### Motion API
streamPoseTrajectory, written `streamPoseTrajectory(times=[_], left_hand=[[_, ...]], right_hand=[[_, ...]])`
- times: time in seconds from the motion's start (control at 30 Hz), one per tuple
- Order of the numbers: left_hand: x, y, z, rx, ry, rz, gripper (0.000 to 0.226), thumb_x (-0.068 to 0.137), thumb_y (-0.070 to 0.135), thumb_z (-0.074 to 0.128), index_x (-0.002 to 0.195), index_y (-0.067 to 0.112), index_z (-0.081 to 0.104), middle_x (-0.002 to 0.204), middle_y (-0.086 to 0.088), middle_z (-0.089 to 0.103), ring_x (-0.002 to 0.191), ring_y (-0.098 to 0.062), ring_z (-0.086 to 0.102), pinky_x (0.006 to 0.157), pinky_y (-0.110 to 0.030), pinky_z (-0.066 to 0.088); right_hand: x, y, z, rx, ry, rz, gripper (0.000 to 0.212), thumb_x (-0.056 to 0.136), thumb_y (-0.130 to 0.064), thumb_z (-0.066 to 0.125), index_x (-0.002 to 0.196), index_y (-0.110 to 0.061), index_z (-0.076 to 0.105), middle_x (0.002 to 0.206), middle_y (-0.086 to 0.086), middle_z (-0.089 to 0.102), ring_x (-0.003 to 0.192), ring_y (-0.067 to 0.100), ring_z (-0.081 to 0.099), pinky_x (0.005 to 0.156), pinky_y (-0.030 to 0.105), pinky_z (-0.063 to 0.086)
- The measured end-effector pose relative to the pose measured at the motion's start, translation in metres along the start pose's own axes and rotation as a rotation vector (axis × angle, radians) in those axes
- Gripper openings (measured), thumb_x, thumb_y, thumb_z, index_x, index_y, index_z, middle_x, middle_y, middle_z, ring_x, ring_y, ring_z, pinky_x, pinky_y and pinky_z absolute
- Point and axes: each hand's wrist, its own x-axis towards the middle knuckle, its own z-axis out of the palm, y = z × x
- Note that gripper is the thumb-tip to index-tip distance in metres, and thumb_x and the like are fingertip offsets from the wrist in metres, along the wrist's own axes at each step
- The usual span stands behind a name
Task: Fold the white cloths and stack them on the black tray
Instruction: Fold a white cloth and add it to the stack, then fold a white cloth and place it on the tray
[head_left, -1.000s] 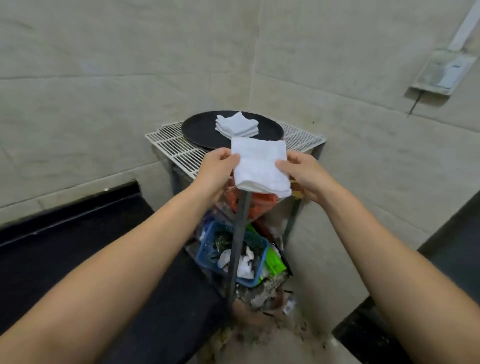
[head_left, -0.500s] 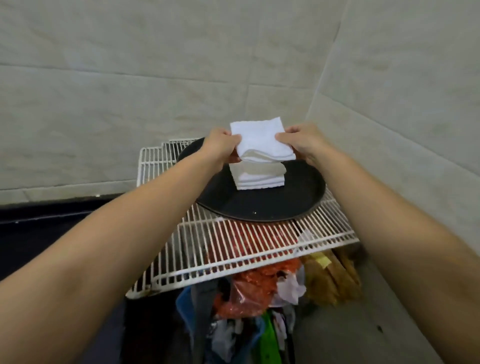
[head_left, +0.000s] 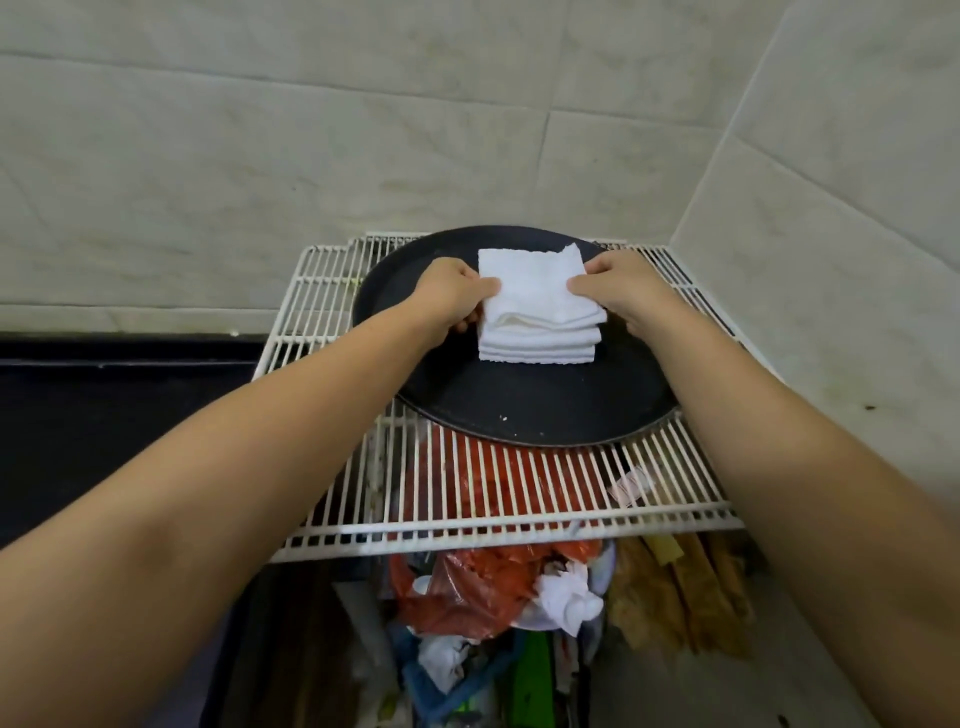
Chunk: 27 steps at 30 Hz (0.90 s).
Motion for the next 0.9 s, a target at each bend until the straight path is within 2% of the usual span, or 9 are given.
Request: streamPoseTrajectory(times=[0.07, 0.13, 0.23, 0.3, 0.37, 0.47, 0.67, 0.8, 0.9], left_hand=[[-0.006, 0.002, -0.003, 0.017, 0.008, 0.014, 0.033, 0.09, 0.025, 0.06, 0.064, 0.016, 0.041, 0.062, -0.006, 0.049, 0.052, -0.017, 0.04, 0.046, -0.024, 0.034], [-0.014, 0.003, -0.01, 0.028, 0.013, 0.016, 0.034, 0.092, 0.03, 0.056, 0.065, 0.016, 0.041, 0.072, -0.009, 0.054, 0.058, -0.02, 0.042, 0.049, -0.026, 0.035], [-0.036, -0.001, -0.04, 0.026, 0.047, 0.041, 0.03, 0.095, 0.034, 0.05, 0.072, 0.015, 0.045, 0.075, -0.005, 0.055, 0.061, -0.018, 0.044, 0.052, -0.026, 0.037], [-0.056, -0.012, -0.075, 0.007, 0.079, 0.081, 0.026, 0.095, 0.033, 0.049, 0.076, 0.016, 0.047, 0.072, -0.002, 0.054, 0.058, -0.015, 0.046, 0.049, -0.024, 0.035], [-0.082, -0.032, -0.122, -0.011, 0.103, 0.107, 0.027, 0.096, 0.028, 0.048, 0.071, 0.017, 0.044, 0.068, -0.002, 0.052, 0.054, -0.013, 0.044, 0.045, -0.022, 0.031], [-0.137, -0.075, -0.205, 0.013, 0.186, 0.079, 0.028, 0.097, 0.024, 0.047, 0.07, 0.018, 0.042, 0.07, -0.003, 0.052, 0.054, -0.012, 0.045, 0.044, -0.021, 0.031], [-0.289, -0.188, -0.377, 0.108, 0.463, -0.015, 0.021, 0.095, 0.022, 0.048, 0.075, 0.019, 0.048, 0.07, 0.0, 0.057, 0.055, -0.011, 0.05, 0.046, -0.024, 0.035], [-0.4, -0.269, -0.469, 0.094, 0.685, -0.16, 0.014, 0.095, 0.022, 0.048, 0.084, 0.013, 0.052, 0.07, -0.001, 0.059, 0.053, -0.012, 0.05, 0.046, -0.024, 0.036], [-0.479, -0.327, -0.517, 0.12, 0.81, -0.303, 0.012, 0.095, 0.02, 0.048, 0.089, 0.012, 0.053, 0.069, -0.001, 0.058, 0.053, -0.012, 0.05, 0.043, -0.019, 0.037]], right_hand=[[-0.005, -0.003, 0.0, -0.039, 0.009, 0.004, 0.015, 0.084, -0.01, 0.06, 0.071, -0.015, 0.052, 0.075, 0.006, 0.052, 0.064, 0.014, 0.046, 0.055, 0.027, 0.032], [-0.014, -0.008, 0.0, -0.079, 0.049, -0.012, 0.008, 0.084, -0.016, 0.061, 0.085, -0.009, 0.059, 0.085, 0.01, 0.051, 0.074, 0.019, 0.047, 0.063, 0.028, 0.035], [-0.032, -0.029, 0.004, -0.157, 0.163, -0.056, 0.04, 0.088, -0.028, 0.059, 0.122, -0.007, 0.055, 0.114, 0.009, 0.06, 0.105, 0.024, 0.056, 0.088, 0.031, 0.043], [-0.051, -0.056, 0.021, -0.193, 0.171, -0.135, 0.042, 0.09, -0.028, 0.055, 0.127, -0.008, 0.053, 0.117, 0.007, 0.059, 0.109, 0.024, 0.055, 0.092, 0.031, 0.042], [-0.075, -0.089, 0.054, -0.219, 0.129, -0.241, 0.036, 0.092, -0.025, 0.052, 0.124, -0.008, 0.056, 0.118, 0.01, 0.061, 0.111, 0.026, 0.056, 0.092, 0.03, 0.041], [-0.126, -0.14, 0.133, -0.245, 0.018, -0.42, 0.03, 0.092, -0.021, 0.051, 0.116, -0.008, 0.061, 0.115, 0.013, 0.064, 0.108, 0.028, 0.059, 0.086, 0.028, 0.042], [-0.264, -0.217, 0.336, -0.253, -0.281, -0.702, 0.02, 0.089, -0.023, 0.055, 0.1, -0.011, 0.066, 0.104, 0.013, 0.067, 0.098, 0.031, 0.062, 0.088, 0.043, 0.051], [-0.368, -0.249, 0.456, -0.409, -0.467, -0.878, 0.027, 0.094, -0.032, 0.049, 0.114, -0.018, 0.06, 0.12, 0.009, 0.055, 0.112, 0.028, 0.053, 0.094, 0.043, 0.043], [-0.443, -0.269, 0.531, -0.497, -0.611, -1.028, 0.03, 0.096, -0.033, 0.045, 0.119, -0.018, 0.055, 0.125, 0.008, 0.05, 0.115, 0.028, 0.05, 0.093, 0.042, 0.038]])
